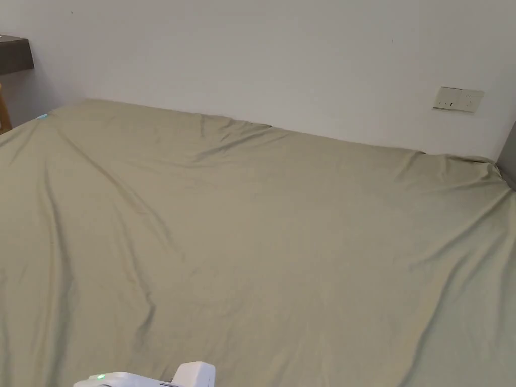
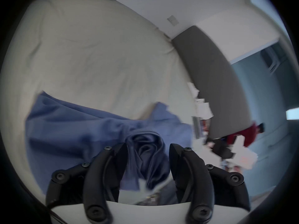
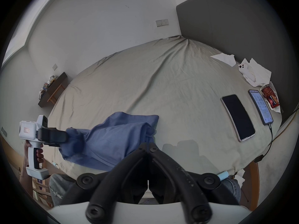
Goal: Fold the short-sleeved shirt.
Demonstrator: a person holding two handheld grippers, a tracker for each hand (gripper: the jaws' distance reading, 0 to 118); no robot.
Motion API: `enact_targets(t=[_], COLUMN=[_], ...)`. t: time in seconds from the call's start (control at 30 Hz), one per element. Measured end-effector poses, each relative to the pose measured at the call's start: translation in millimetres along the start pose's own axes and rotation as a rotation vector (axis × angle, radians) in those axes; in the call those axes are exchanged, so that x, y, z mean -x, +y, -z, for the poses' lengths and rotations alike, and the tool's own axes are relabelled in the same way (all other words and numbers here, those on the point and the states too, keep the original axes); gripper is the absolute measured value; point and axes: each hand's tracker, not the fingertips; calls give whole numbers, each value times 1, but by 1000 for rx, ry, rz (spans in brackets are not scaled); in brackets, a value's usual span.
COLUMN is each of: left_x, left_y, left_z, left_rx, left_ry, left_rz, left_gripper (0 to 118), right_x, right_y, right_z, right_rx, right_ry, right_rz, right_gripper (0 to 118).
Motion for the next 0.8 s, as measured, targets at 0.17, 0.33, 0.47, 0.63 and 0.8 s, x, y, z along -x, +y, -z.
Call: enact_targets(t=[0.17, 0.33, 0.47, 0.63, 0.8], left_x=[-8, 11, 29, 30, 32], left_y=[5, 4, -12, -24, -28], left_z=[-36, -44, -17, 46, 86], left_rx=[-137, -137, -51, 45, 55], left_ry=[-85, 236, 112, 78, 43], left_rz=[-50, 14, -74, -98, -117], left_gripper=[28, 0, 0, 0, 0], right_x=[2, 4, 4, 4, 4], right_y=[-2, -2, -2, -3, -4], right_z=[4, 4, 5, 6, 6], right_rx=[20, 22, 22, 33, 43], right_ry=[8, 27, 25, 22, 15], right_rz=[0, -7, -11, -3, -7], right_gripper=[1, 1, 1, 1, 1])
